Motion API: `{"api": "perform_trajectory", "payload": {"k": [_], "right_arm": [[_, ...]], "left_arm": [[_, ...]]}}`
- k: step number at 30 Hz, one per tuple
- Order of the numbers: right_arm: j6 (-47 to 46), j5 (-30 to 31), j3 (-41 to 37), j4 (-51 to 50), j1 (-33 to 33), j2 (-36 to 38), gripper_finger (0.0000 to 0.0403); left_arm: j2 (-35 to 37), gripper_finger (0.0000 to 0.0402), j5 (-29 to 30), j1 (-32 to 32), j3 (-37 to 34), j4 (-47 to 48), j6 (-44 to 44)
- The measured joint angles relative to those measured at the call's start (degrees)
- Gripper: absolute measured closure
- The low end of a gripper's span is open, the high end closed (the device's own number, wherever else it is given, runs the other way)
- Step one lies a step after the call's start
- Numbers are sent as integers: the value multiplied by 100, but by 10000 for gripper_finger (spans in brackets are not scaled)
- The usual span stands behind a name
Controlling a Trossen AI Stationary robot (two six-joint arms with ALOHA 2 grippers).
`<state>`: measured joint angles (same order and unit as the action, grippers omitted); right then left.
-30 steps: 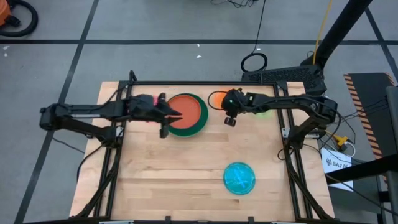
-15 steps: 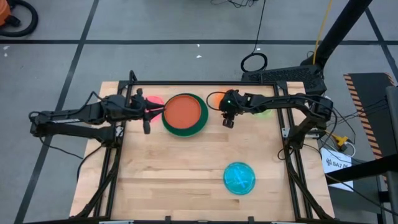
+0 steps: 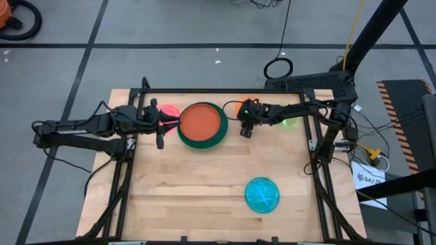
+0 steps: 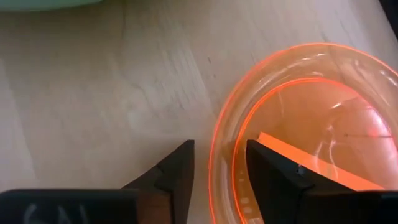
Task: Stack plastic plates
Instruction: Stack the orange plate on top of the orange plate
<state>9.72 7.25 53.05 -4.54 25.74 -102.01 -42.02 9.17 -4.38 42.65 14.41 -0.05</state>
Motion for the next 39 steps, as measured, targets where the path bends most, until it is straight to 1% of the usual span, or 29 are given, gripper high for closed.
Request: {"api": "perform_trajectory", "payload": {"k": [3, 5, 13, 16, 24, 30, 35, 39], "right_arm": [[2, -8, 3, -1, 37, -14, 275], [2, -18, 3, -2, 39, -14, 288], [2, 1, 3, -20, 39, -22, 374], [2, 28, 1, -24, 46, -14, 396], [-7, 15, -16, -151, 39, 155, 397], [59, 46, -17, -190, -73, 742, 400], [154, 61, -13, 11, -266, 1252, 401], [198, 52, 227, -33, -475, 1359, 402]], "left_arm": [[0, 319, 0, -4, 0, -7, 28], [0, 319, 0, -2, 0, -7, 30], [0, 319, 0, -2, 0, -7, 30], [0, 319, 0, -2, 0, -7, 28], [0, 319, 0, -2, 0, -7, 28], [-2, 319, 1, -2, 0, -4, 28], [-2, 319, 1, -2, 0, -8, 44], [-2, 319, 0, -2, 2, -7, 68]]}}
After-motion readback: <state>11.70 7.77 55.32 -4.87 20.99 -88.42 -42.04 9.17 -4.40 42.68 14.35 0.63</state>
